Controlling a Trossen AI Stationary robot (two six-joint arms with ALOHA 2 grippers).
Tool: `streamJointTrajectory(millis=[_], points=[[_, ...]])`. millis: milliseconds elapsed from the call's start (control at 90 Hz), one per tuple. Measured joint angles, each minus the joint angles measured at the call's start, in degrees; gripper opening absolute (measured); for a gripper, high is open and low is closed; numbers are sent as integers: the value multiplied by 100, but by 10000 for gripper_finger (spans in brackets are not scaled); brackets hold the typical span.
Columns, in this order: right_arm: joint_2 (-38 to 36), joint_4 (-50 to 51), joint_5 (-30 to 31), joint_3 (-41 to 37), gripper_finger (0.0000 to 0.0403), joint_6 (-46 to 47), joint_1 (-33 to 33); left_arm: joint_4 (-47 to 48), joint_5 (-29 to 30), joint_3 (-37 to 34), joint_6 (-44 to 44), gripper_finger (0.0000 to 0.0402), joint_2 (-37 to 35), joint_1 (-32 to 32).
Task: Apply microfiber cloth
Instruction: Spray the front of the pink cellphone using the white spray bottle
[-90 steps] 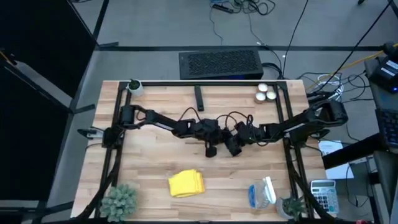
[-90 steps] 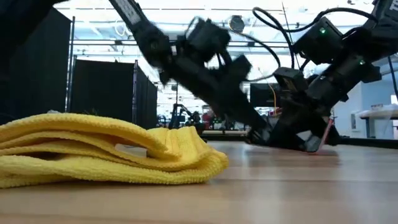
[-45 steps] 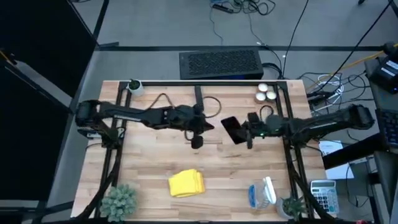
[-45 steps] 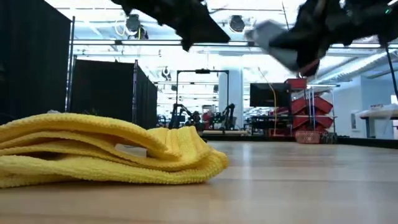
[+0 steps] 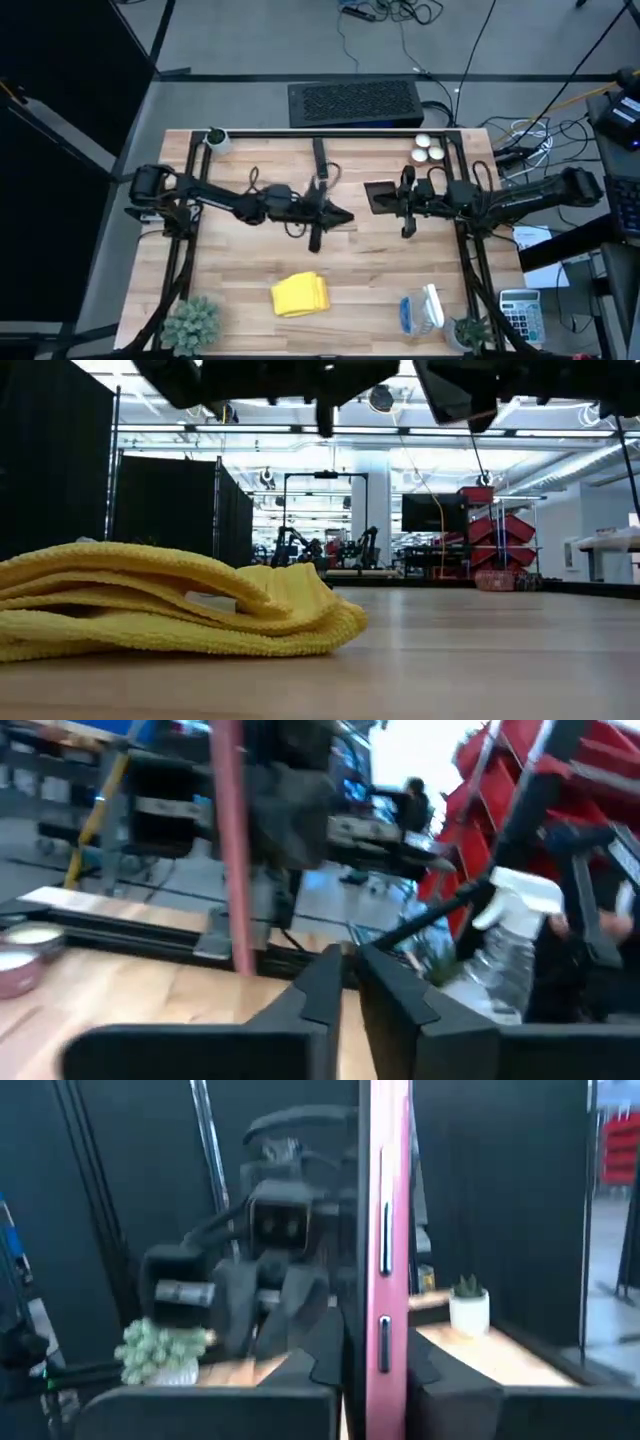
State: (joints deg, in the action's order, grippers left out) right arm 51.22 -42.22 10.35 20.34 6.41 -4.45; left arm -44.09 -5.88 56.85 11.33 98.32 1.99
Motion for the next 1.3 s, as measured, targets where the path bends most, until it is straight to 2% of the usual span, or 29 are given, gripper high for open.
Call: streamJointTrajectory(millis=[333,433,578,733,844,989,1089,1178,1300], points=[[596,-1095,18,13,9,-55,-356,594,8,576,-133,216,186,-60],[881,-1093,23,228,9,-129,-393,611,179,605,-153,238,191,-62],[1356,-930,-30,821,9,-433,-408,606,310,624,-160,243,189,-58],[1591,-154,-37,1319,9,-605,-408,571,310,624,-168,206,189,-62],[1609,42,-24,1423,12,-541,-407,552,302,624,-169,142,189,-74],[1581,72,54,1421,37,-229,-397,569,211,624,-207,30,189,-73],[1372,326,21,1421,60,-153,-403,602,157,627,-328,15,189,-76],[864,1565,4,1570,84,-17,-481,946,116,627,-314,11,108,-59],[195,4539,-32,2264,124,576,-667,1576,123,624,-315,6,-22,22]])
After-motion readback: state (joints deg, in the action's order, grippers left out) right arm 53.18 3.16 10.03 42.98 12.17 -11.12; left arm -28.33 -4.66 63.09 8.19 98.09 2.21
